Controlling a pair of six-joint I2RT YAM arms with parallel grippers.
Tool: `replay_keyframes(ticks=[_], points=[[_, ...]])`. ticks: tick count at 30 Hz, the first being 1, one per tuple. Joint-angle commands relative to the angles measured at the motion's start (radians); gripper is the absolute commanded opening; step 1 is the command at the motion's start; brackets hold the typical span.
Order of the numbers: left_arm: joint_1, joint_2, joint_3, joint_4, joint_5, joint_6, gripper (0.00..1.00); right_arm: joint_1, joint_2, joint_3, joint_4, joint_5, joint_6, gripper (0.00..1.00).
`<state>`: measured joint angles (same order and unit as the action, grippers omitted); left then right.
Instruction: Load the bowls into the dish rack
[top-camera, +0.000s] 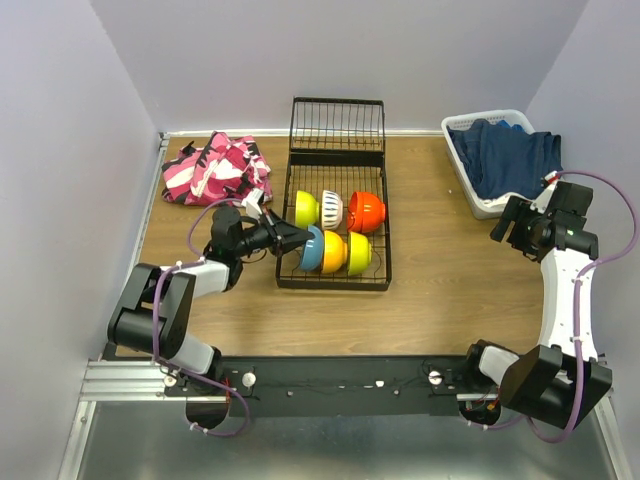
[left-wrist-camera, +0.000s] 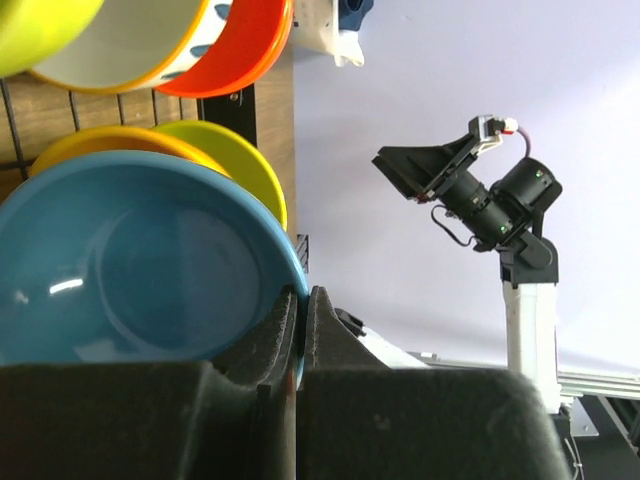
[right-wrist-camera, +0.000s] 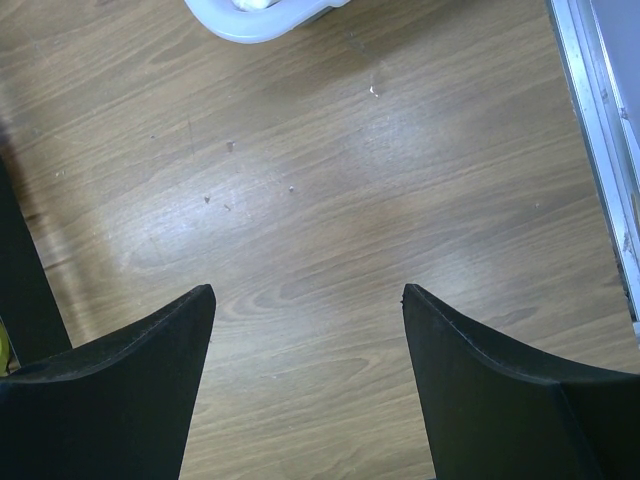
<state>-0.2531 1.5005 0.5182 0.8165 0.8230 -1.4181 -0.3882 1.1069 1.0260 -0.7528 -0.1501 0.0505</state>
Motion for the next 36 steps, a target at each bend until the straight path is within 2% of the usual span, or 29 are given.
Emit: replay_keyframes(ticks=[1, 10, 13, 14, 15, 17, 18, 24, 31, 36], points=[[-0.017, -0.008, -0.024, -0.005, 0.005, 0.031, 0.00, -0.008, 0.001, 0.000, -0.006, -0.014, -0.011, 0.84], [0.009, 0.167, 0.031, 0.145, 0.041, -0.045, 0.00, -0.009, -0.021, 0.002, -0.006, -0.008, -0.009, 0.84], [0.017, 0.181, 0.046, 0.133, 0.031, -0.038, 0.00, -0.009, -0.024, 0.003, -0.008, -0.008, -0.009, 0.84], [0.024, 0.176, 0.048, 0.074, 0.025, -0.021, 0.01, -0.009, -0.024, 0.003, -0.010, -0.008, -0.009, 0.84], [0.028, 0.155, 0.046, 0.034, 0.018, -0.012, 0.13, -0.009, -0.025, 0.005, -0.010, -0.009, -0.009, 0.84], [0.037, 0.132, 0.039, -0.055, 0.010, 0.017, 0.22, -0.009, -0.027, 0.002, -0.007, -0.011, -0.009, 0.84], [0.044, 0.100, 0.034, -0.083, 0.010, 0.053, 0.32, -0.009, -0.028, 0.000, -0.006, -0.011, -0.009, 0.84], [0.051, -0.021, 0.009, -0.183, 0.024, 0.132, 0.53, -0.009, -0.025, -0.009, 0.006, -0.022, -0.006, 0.85], [0.054, -0.128, 0.048, -0.350, 0.019, 0.310, 0.63, -0.011, -0.027, -0.012, 0.010, -0.035, -0.001, 0.85], [0.058, -0.183, 0.104, -0.577, 0.002, 0.490, 0.66, -0.011, -0.041, -0.010, 0.012, -0.037, 0.003, 0.86]])
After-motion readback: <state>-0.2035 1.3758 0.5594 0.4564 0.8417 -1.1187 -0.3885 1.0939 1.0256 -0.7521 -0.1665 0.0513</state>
